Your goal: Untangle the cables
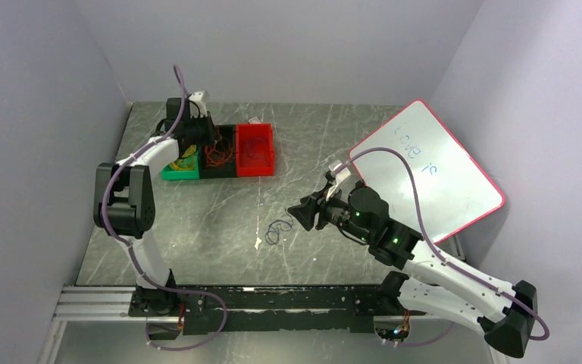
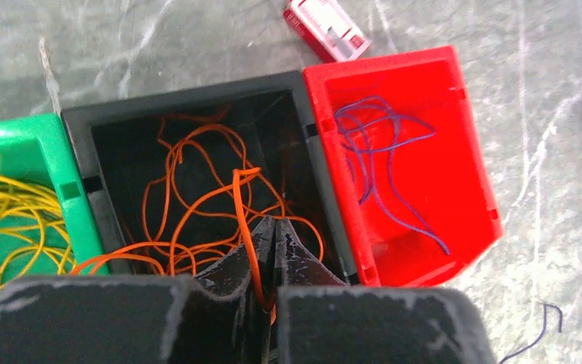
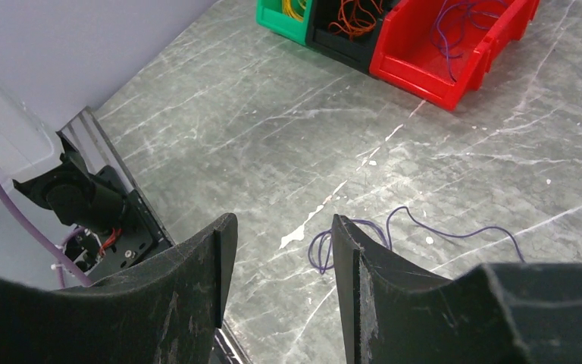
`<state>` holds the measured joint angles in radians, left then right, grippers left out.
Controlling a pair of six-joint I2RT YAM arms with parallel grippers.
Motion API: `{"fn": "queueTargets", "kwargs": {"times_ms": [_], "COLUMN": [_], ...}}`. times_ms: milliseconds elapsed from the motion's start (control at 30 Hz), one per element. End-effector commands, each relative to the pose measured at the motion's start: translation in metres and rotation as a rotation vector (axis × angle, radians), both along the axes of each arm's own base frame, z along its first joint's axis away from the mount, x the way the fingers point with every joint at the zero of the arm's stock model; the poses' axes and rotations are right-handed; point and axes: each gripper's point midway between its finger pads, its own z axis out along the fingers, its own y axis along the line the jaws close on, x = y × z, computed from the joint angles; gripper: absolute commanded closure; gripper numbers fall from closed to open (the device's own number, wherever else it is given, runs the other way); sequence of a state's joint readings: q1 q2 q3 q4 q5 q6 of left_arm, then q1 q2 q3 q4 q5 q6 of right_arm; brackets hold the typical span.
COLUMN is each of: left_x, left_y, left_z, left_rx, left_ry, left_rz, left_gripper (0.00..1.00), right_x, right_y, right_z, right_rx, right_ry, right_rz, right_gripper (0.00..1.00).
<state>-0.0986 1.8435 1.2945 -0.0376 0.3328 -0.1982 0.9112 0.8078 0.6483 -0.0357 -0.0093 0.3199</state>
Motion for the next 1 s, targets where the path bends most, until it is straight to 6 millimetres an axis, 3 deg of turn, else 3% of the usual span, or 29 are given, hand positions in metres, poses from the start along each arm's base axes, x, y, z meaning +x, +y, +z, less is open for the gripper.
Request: {"fn": "queueTargets", "kwargs": {"times_ms": [0, 400, 600, 700, 967], "left_x": [0.006, 0.009, 0.006, 0.006, 0.010], "left_y": [-0.003, -0.016, -0.016, -0.015, -0.009], "left_z": [-0.001, -0.030, -0.037, -0.027, 0.026], "left_rx": [0.033, 0.133, 0.170, 0.165, 0.178], "left_ry": [0.003, 0.076, 0.101, 0.086, 0.001], "left_rz": [0.009, -0.003, 0.004, 0.017, 0.049], "left_gripper": [0.93, 0.92, 0.83, 0.74, 0.58], "right_x": [-0.003, -0.004, -0.004, -0.004, -0.004], "right_y": [0.000, 0.000, -0.001, -0.001, 0.003], "right_z": [-0.003, -0.005, -0.006, -0.006, -0.005], "right_rx": [0.006, 0.003, 0.004, 0.001, 0.005], "right_ry": [0.009, 0.014, 0.017, 0.016, 0.025], "right_rz": [0.007, 0.008, 0.006, 0.007, 0.019], "right_gripper": [0.47, 0.47, 0.47, 0.47, 0.47]}}
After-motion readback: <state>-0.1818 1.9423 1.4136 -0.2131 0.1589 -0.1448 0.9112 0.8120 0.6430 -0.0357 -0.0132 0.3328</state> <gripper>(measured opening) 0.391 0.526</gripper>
